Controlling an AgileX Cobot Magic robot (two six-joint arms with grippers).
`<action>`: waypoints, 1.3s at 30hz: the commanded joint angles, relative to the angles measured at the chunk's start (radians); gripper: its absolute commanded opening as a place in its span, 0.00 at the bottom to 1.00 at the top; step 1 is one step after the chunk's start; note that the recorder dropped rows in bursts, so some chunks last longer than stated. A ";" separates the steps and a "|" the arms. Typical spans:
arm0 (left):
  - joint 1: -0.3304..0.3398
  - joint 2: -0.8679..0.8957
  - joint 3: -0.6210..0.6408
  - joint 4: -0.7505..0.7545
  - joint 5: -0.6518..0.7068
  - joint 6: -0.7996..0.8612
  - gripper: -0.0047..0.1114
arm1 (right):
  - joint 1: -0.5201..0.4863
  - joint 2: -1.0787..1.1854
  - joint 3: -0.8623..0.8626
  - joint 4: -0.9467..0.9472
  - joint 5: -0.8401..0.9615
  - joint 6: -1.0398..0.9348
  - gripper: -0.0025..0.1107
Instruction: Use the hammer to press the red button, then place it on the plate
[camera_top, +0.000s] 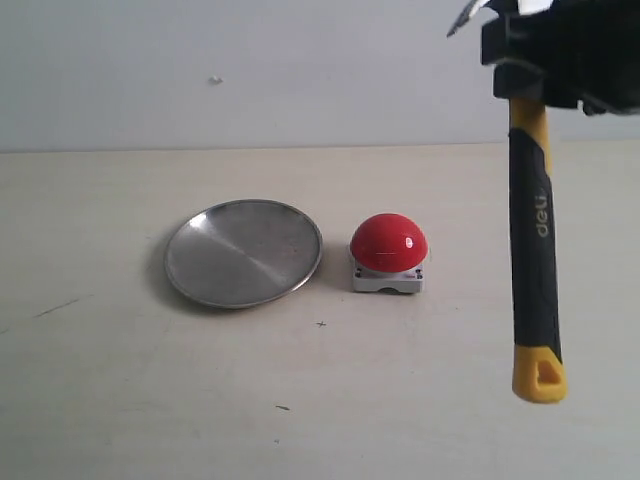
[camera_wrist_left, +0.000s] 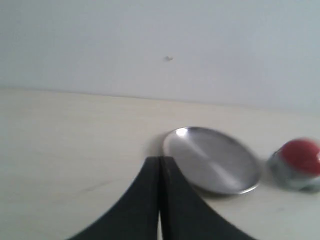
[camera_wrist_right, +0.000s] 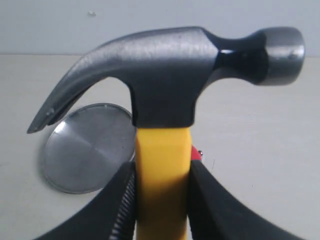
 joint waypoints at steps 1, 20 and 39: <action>0.004 -0.005 -0.001 -0.324 -0.053 -0.119 0.04 | 0.001 -0.115 0.140 -0.016 -0.151 -0.047 0.02; 0.004 -0.005 -0.001 -0.371 -0.379 -0.213 0.04 | 0.001 -0.184 0.248 0.037 -0.320 -0.034 0.02; -0.170 0.919 -0.543 0.393 -0.169 -0.495 0.04 | 0.001 -0.184 0.248 0.049 -0.360 -0.035 0.02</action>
